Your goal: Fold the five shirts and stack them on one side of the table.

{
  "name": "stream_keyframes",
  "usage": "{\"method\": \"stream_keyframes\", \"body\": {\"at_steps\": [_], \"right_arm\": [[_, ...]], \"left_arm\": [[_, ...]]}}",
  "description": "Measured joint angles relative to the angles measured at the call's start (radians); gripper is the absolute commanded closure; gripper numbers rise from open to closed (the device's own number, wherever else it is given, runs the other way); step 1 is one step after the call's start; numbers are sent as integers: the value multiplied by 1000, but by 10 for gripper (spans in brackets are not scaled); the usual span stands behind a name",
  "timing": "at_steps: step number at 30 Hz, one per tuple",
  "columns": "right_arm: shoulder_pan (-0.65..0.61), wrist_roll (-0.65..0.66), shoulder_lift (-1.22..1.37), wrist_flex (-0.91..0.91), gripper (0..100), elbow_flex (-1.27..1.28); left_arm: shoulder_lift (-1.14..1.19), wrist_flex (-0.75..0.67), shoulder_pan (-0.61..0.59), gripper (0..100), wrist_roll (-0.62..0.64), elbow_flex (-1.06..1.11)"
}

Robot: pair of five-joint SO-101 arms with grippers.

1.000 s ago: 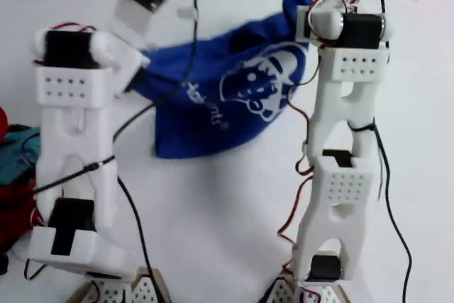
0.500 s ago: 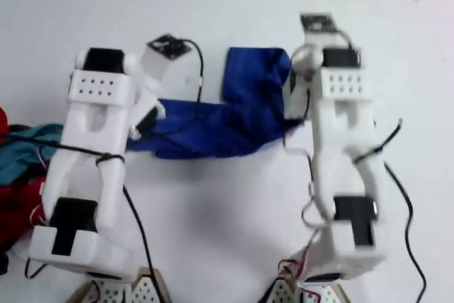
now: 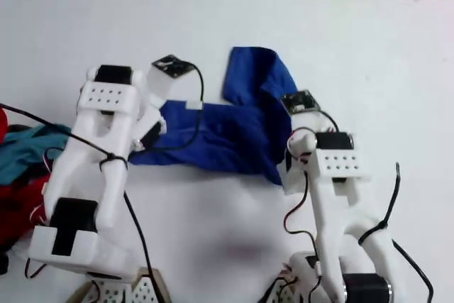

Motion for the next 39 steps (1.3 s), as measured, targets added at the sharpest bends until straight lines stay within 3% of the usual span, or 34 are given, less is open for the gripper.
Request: {"method": "stream_keyframes", "body": {"at_steps": [9,19,34,39], "right_arm": [[-3,-43,-3,-63,811,8],[-107,-68,-3,-167,812,11],[-106,-68,2,-201,812,17],[-55,-68,121,-249,822,17]], "left_arm": [[0,-2,-5,976,0,8],[0,-2,-5,976,0,9],[0,-2,-5,976,0,9],[0,-2,-5,976,0,9]]}}
